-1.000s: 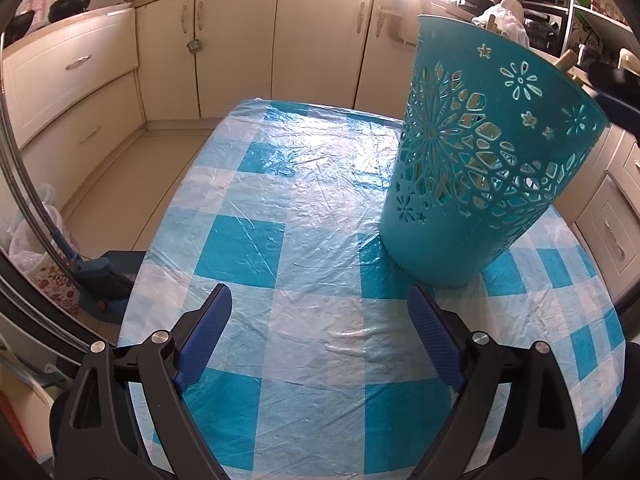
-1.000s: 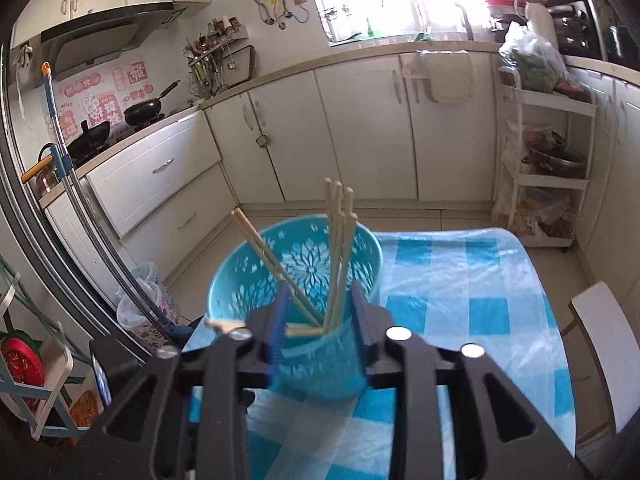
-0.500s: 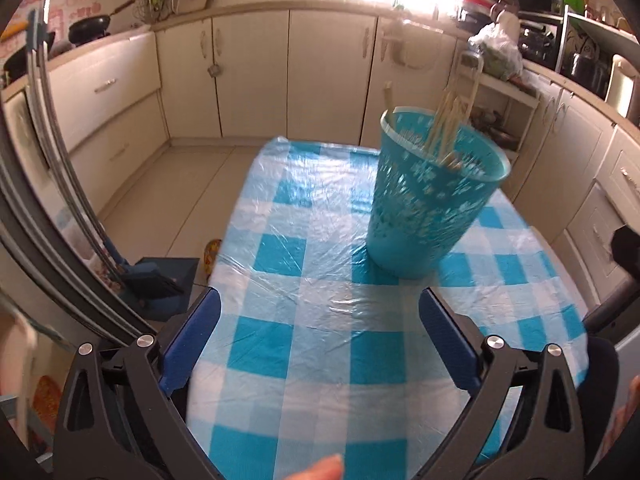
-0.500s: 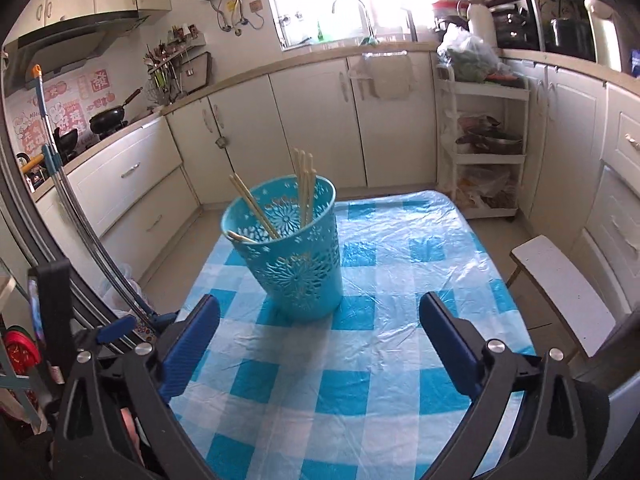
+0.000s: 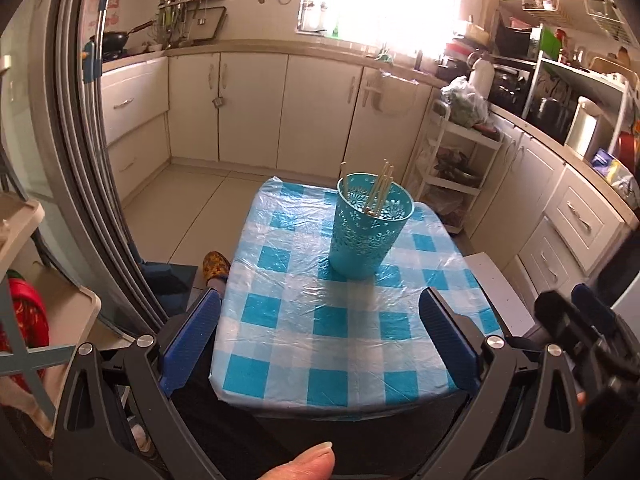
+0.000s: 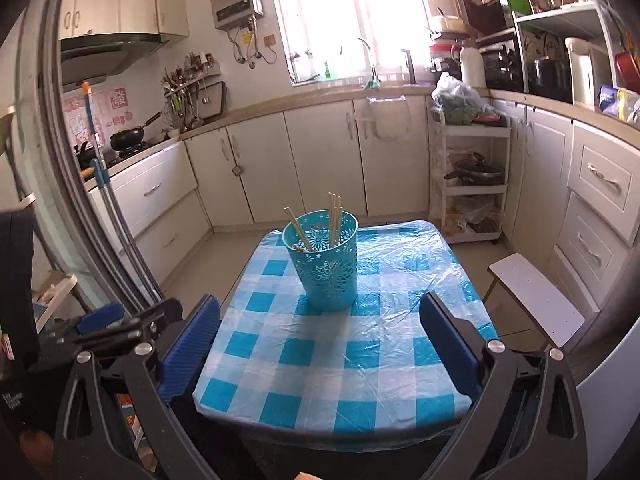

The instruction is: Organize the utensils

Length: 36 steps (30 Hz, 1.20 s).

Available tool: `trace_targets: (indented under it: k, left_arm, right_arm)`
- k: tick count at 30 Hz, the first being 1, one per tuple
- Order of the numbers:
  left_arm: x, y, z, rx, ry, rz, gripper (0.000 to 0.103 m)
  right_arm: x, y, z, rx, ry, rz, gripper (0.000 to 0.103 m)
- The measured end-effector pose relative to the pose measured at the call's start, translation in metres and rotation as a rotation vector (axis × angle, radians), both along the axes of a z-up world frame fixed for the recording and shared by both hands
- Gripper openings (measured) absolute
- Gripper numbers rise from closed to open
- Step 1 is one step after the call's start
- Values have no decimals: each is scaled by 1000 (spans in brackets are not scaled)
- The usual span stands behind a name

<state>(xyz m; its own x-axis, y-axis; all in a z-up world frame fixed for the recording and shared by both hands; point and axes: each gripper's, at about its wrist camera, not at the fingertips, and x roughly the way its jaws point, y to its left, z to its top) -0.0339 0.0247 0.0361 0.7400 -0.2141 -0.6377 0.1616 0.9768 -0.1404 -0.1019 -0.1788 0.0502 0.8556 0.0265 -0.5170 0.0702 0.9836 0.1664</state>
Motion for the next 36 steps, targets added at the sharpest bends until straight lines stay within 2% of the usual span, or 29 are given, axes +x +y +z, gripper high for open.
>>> trace_targets:
  k: [4, 12, 23, 36]
  left_arm:
    - [-22, 1, 11, 44, -40, -4, 96]
    - [-39, -1, 18, 147, -61, 33, 96]
    - [-46, 0, 26, 171, -96, 71, 96]
    - [-44, -1, 21, 163, -78, 67, 96]
  right_arm:
    - [-16, 5, 2, -15, -19, -4, 96]
    - [-31, 9, 14, -15, -63, -6, 96]
    - [-38, 13, 17, -21, -74, 5, 96]
    - [-37, 14, 16, -20, -53, 20, 96]
